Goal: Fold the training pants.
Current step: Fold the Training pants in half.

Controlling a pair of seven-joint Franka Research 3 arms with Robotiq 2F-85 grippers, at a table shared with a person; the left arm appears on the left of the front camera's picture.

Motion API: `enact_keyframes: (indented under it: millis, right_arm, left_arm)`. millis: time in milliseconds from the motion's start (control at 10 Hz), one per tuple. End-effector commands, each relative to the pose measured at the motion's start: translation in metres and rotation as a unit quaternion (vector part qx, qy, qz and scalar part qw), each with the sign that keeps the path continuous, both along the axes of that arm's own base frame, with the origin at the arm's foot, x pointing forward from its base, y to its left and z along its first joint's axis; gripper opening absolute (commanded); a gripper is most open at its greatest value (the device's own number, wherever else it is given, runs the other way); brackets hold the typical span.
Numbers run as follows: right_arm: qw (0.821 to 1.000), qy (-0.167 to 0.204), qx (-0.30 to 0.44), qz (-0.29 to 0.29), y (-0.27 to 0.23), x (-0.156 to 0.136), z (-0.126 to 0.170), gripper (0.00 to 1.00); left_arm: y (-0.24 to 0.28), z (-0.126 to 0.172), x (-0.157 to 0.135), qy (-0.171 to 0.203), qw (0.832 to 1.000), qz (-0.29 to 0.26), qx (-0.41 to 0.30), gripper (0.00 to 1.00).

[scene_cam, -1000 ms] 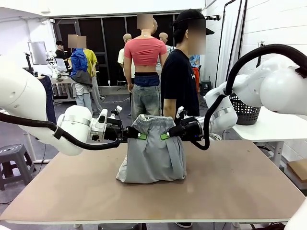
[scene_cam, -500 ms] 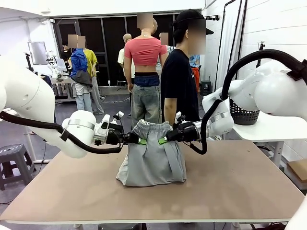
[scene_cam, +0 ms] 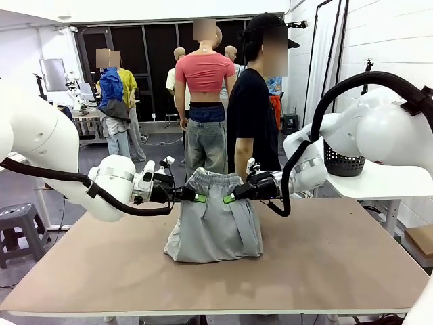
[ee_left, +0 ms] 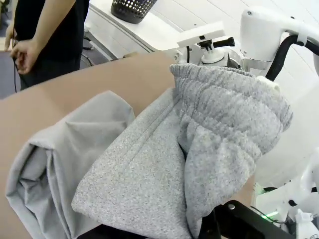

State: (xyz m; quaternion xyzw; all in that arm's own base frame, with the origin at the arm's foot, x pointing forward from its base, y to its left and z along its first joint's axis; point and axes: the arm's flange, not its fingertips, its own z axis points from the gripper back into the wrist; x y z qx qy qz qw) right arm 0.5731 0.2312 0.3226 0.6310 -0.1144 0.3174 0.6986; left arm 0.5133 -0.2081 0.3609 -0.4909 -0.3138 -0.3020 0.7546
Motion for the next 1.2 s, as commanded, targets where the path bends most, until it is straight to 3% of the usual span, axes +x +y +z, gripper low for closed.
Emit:
enact_keyframes:
  millis: [0,500,1100]
  right_arm:
    - [0.999,-0.009,-0.018,-0.025,0.007,0.016,-0.013,0.00]
    - [0.999,0.028,0.005,-0.035,-0.006,0.042,-0.034,0.00]
    - [0.998,0.041,-0.016,-0.039,-0.013,0.066,-0.055,0.00]
  left_arm:
    - [0.007,-0.008,0.020,-0.032,0.999,0.003,-0.002,0.00]
    - [0.005,-0.042,0.053,0.030,0.999,0.012,0.008,0.00]
    - [0.007,-0.067,0.071,0.055,0.998,0.034,0.024,0.00]
